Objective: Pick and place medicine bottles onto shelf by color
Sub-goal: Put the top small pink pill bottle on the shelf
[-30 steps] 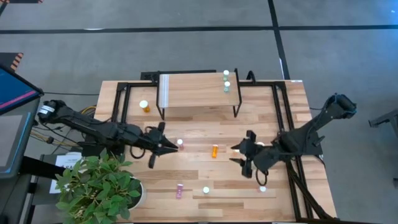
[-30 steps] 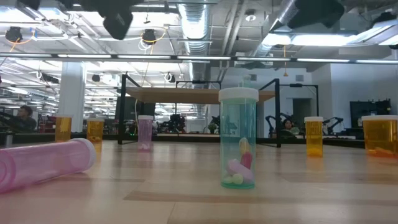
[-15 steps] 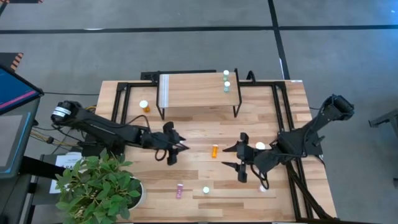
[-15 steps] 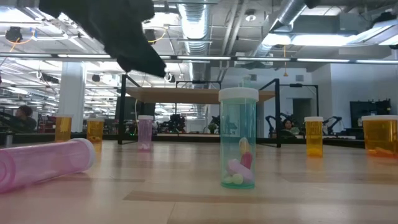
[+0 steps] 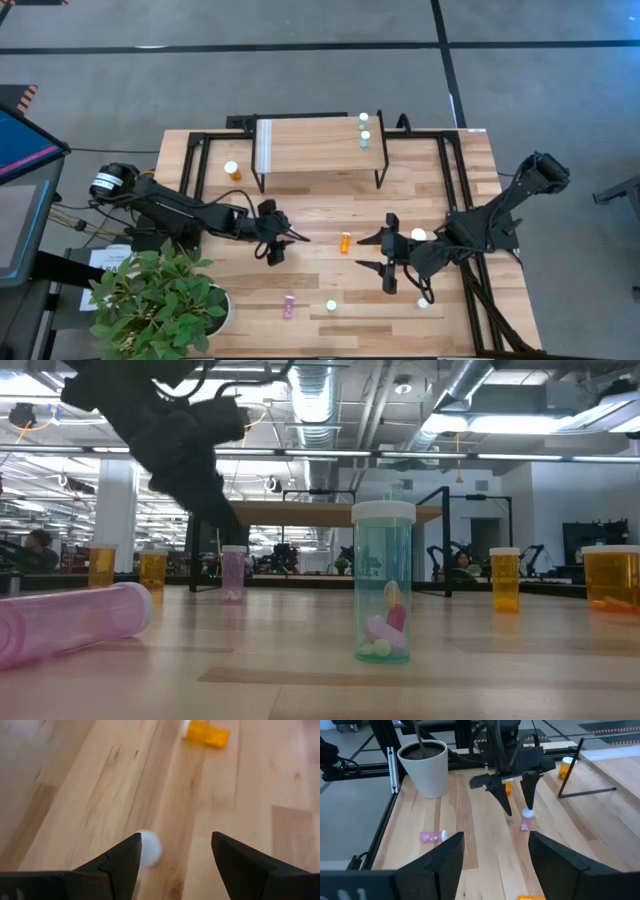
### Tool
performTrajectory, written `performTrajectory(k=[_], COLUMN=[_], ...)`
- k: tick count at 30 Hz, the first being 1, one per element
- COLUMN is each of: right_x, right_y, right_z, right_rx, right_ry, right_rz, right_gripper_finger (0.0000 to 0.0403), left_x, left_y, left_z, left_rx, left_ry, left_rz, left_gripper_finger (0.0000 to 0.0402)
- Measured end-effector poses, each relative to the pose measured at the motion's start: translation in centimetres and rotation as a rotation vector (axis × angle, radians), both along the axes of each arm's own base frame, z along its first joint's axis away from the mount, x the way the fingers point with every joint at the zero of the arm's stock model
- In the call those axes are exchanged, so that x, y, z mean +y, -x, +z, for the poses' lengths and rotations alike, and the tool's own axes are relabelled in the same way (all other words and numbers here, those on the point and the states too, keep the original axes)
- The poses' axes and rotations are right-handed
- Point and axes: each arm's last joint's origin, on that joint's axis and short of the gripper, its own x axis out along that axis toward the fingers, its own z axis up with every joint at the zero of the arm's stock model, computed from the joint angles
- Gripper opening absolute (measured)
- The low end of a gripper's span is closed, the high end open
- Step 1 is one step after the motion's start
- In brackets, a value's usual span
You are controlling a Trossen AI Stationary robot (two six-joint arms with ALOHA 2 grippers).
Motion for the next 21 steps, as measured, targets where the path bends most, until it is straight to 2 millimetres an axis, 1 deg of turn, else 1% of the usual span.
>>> performTrajectory(k=[4,10,12,15,21], right_x=[0.2,0.3,0.3,0.2,0.1], right_y=[-0.3,-0.6,-0.7,-0.9,-1.0], right_z=[-0.5,-1.1,-1.0,-1.4,-1.4], right_rx=[0.011,0.037,0.021,0.045,0.039], right_ry=[0.006,0.021,0.010,0.024,0.019], right_rz=[0.000,0.001,-0.001,-0.007,-0.009], right_gripper_finger=[0.0244,0.0244,0.0244,0.0244,0.0244], left_x=[0.5,1.0,1.1,1.2,2.0], left_y=[0.3,0.3,0.3,0.4,1.2], left_z=[-0.6,-0.7,-0.7,-0.9,-2.5], left_rx=[0.021,0.019,0.020,0.015,-0.011], left_ry=[-0.009,-0.018,-0.018,-0.017,0.030], left_rz=[0.029,0.037,0.043,0.046,0.056], left_gripper_finger=[0.0229,0.0229,0.0229,0.0229,0.0229])
